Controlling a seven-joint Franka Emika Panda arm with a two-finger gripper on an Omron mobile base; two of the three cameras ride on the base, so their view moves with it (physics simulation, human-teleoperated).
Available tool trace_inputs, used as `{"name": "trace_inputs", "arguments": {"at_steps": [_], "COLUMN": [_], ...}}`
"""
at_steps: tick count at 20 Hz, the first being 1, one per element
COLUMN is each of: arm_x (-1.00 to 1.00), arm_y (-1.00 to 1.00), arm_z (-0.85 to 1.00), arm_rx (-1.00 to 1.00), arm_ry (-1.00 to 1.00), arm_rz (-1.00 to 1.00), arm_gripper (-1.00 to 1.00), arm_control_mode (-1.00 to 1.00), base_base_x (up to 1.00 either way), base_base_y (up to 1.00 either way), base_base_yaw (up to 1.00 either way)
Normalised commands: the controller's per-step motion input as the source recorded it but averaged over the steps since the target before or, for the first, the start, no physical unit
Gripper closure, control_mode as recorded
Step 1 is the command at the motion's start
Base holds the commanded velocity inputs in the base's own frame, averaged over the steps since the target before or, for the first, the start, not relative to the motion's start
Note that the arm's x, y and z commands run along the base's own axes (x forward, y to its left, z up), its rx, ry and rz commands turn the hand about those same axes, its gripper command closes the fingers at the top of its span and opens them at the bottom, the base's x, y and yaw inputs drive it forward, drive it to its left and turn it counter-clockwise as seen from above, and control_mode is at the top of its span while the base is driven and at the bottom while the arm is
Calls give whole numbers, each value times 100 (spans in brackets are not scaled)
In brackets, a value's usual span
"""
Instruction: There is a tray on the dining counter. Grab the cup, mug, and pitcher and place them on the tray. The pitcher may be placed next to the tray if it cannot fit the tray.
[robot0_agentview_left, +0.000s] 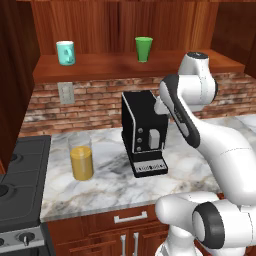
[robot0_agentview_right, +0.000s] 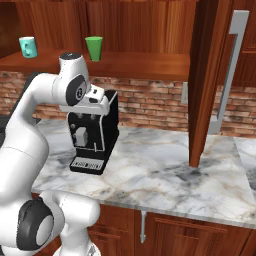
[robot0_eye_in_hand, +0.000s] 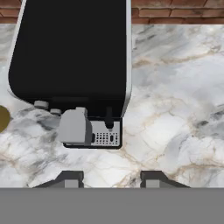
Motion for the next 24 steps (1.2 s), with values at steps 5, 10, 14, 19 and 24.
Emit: {"name": "trace_inputs", "arguments": {"at_steps": [5, 10, 14, 19, 24], "arm_x": [0, -30, -26, -9, -13], "arm_y": [0, 0, 8, 3, 0], "arm_z": [7, 38, 56, 61, 44], "arm_rx": [0, 1, 0, 4, 18], "arm_ry": [0, -2, -8, -9, -14], "arm_rz": [-5, -15, -23, -27, -26], "arm_gripper": [-100, -100, -100, -100, -100], "arm_control_mode": [-100, -100, -100, -100, -100], "base_base_x": [0, 0, 0, 0, 0], "base_base_y": [0, 0, 0, 0, 0], "base_base_yaw": [0, 0, 0, 0, 0]}}
